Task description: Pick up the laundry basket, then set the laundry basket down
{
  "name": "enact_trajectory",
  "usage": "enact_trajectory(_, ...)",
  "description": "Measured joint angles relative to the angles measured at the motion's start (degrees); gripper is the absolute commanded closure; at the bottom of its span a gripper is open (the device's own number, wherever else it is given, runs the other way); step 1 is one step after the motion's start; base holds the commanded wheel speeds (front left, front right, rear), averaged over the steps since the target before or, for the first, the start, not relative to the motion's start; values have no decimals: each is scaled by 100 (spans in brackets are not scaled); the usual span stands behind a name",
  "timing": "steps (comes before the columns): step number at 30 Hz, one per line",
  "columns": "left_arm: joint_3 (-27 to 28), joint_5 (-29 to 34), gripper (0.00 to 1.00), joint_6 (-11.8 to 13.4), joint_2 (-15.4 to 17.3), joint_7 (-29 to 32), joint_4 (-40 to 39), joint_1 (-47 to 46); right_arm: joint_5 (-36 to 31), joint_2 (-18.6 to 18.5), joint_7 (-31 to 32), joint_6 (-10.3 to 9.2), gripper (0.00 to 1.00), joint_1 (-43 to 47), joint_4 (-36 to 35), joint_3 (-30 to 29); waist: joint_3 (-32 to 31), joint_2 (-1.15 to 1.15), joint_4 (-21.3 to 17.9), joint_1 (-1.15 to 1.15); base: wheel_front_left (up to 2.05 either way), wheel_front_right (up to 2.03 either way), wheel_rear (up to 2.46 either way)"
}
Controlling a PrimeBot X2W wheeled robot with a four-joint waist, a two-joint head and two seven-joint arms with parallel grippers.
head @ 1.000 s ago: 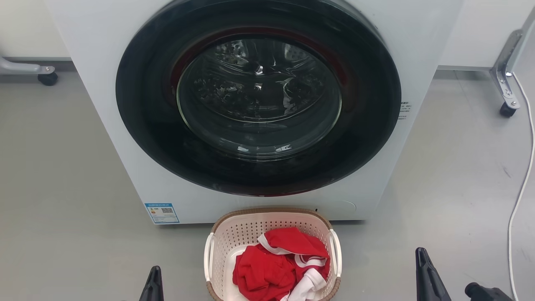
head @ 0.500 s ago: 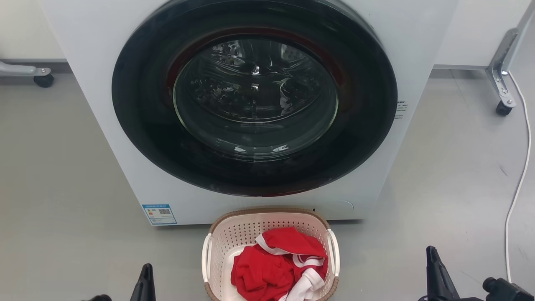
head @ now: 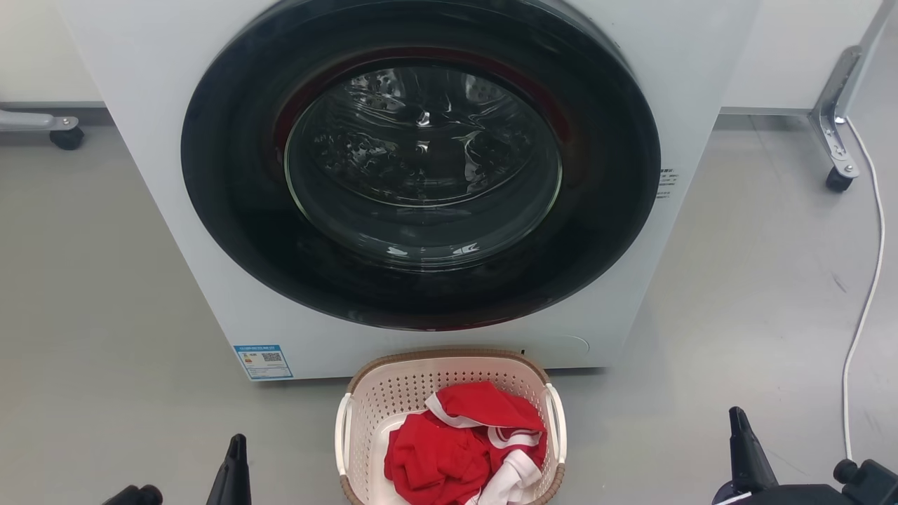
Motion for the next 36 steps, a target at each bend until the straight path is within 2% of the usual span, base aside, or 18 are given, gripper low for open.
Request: enact_trajectory(36, 592, -2941, 100, -505, -52, 745, 415, -555, 2869, 33, 735, 542, 100, -500, 591, -777, -9, 0, -140, 0, 0, 0, 0)
